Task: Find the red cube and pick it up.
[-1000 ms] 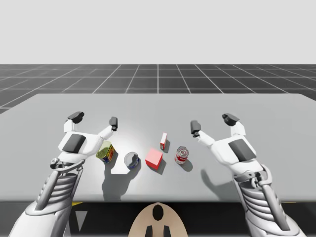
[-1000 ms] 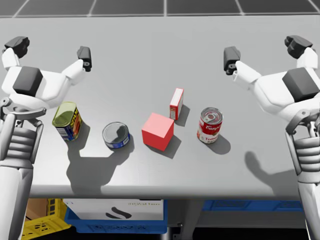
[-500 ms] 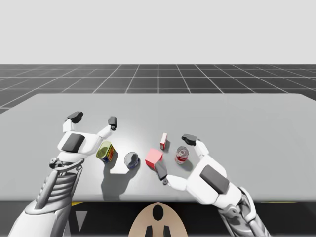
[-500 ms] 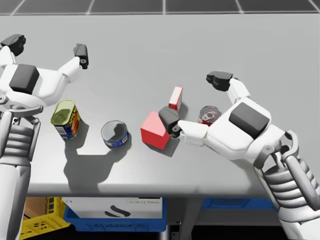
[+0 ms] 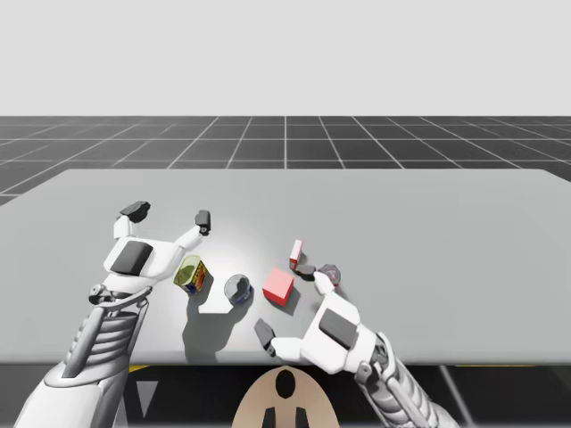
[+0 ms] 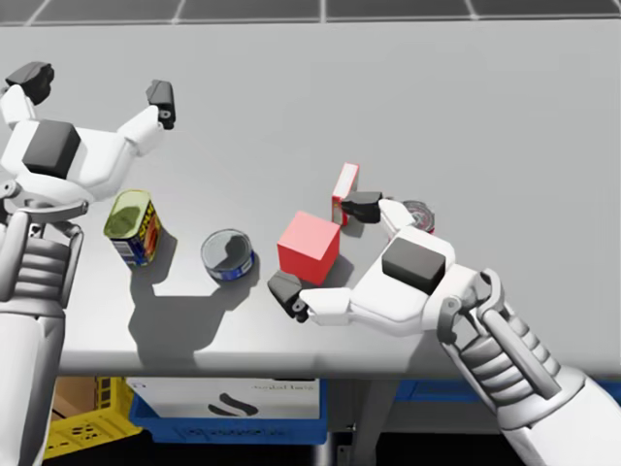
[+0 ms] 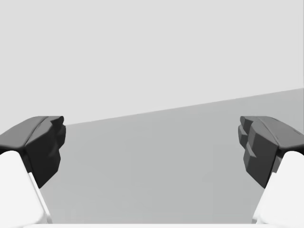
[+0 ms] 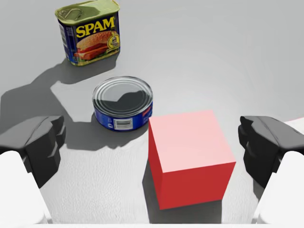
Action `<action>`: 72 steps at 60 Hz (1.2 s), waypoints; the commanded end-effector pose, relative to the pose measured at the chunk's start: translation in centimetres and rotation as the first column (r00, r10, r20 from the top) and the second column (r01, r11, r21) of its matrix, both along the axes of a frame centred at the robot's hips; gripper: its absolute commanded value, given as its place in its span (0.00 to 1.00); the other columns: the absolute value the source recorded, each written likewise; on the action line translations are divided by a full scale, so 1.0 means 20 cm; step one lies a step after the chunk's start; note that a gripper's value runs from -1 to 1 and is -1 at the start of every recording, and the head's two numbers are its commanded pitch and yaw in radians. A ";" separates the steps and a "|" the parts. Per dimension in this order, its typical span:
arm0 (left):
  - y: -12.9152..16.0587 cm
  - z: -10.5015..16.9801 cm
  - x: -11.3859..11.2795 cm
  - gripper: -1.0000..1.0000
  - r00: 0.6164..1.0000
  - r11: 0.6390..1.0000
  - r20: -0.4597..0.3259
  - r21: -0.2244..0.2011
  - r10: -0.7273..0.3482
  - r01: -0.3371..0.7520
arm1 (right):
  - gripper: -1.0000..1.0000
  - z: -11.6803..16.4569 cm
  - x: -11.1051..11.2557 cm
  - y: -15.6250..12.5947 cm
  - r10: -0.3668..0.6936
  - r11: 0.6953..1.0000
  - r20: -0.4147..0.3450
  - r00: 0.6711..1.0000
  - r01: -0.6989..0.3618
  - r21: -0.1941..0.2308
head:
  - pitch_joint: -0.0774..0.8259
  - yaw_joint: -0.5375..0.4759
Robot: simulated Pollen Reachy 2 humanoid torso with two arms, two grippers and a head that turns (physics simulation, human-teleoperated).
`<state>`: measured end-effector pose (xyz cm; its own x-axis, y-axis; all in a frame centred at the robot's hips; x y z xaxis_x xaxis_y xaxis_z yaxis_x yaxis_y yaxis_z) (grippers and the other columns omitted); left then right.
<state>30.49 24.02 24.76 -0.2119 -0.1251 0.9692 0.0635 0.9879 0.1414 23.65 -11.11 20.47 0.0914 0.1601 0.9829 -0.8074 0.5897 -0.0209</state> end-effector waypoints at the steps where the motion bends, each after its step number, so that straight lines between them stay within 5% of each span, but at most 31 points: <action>1: 0.00 0.00 0.00 0.00 1.000 1.000 0.001 0.000 -0.001 0.001 | 0.00 -0.08 0.06 0.04 0.001 0.998 -0.037 0.999 -0.003 -0.056 | 0.90 0.56; 22: 0.00 0.00 0.00 0.00 1.000 1.000 0.006 0.002 0.000 0.000 | 0.00 -0.15 0.19 0.12 -0.019 0.984 -0.058 0.998 0.008 -0.176 | 0.90 0.57; 36: 0.00 0.00 0.00 0.00 1.000 1.000 0.007 0.003 -0.001 0.001 | 0.00 -0.17 0.24 0.15 0.024 0.981 -0.093 0.995 -0.041 -0.192 | 0.90 0.57; 39: 0.00 0.00 0.00 0.00 1.000 1.000 0.007 0.004 -0.001 0.001 | 0.07 -0.18 0.24 0.15 0.056 0.978 -0.111 0.992 -0.077 -0.193 | 0.90 0.57; 41: 0.00 0.00 0.00 0.00 1.000 1.000 0.007 0.003 -0.001 0.001 | 0.26 -0.18 0.23 0.15 0.053 0.976 -0.084 0.995 -0.070 -0.207 | 0.90 0.57; 44: 0.00 0.00 0.00 0.00 1.000 1.000 0.007 0.004 -0.001 0.001 | 0.96 -0.19 0.22 0.14 0.054 0.975 -0.075 0.996 -0.069 -0.209 | 0.90 0.57; 59: -0.01 0.00 0.00 0.00 1.000 1.000 0.007 0.005 -0.001 0.001 | 1.00 -0.19 0.20 0.11 0.074 0.969 -0.090 0.993 -0.093 -0.227 | 0.85 0.55; 72: -0.01 0.00 0.00 0.00 1.000 1.000 0.007 0.007 0.000 0.000 | 1.00 -0.20 0.19 0.11 0.082 0.970 -0.088 0.993 -0.100 -0.223 | 0.63 0.52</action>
